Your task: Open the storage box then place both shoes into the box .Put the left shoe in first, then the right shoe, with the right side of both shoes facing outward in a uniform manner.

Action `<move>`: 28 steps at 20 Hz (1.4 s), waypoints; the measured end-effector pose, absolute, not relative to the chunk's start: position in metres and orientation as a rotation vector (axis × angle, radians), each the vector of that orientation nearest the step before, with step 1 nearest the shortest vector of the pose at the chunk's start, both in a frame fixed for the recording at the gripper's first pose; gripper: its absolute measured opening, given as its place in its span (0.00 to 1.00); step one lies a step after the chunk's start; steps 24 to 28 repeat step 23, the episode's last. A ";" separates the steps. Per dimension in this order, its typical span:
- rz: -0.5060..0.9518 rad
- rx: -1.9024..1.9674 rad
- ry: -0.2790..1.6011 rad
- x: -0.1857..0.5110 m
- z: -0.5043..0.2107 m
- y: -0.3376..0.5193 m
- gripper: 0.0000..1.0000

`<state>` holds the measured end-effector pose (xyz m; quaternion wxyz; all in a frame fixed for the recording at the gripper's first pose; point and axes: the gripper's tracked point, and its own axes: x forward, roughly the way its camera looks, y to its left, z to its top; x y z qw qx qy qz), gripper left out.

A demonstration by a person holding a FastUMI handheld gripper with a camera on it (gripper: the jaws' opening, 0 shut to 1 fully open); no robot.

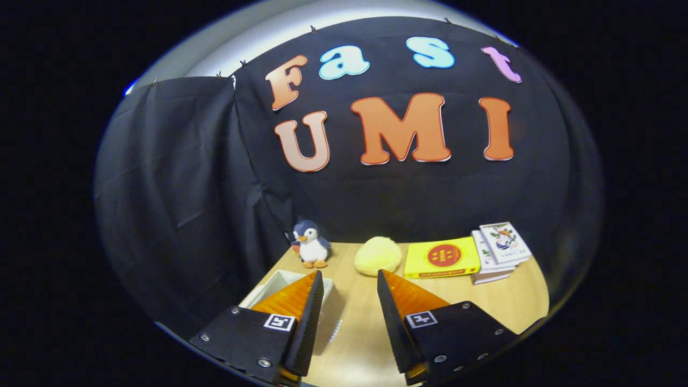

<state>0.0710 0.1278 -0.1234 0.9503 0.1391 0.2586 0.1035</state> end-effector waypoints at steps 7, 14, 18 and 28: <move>0.107 0.190 0.268 0.063 -0.079 0.035 0.79; 0.048 0.142 0.076 0.041 -0.034 -0.018 0.89; 0.024 0.163 0.068 0.036 -0.049 -0.040 0.91; -0.016 0.161 0.019 0.029 -0.031 -0.066 0.92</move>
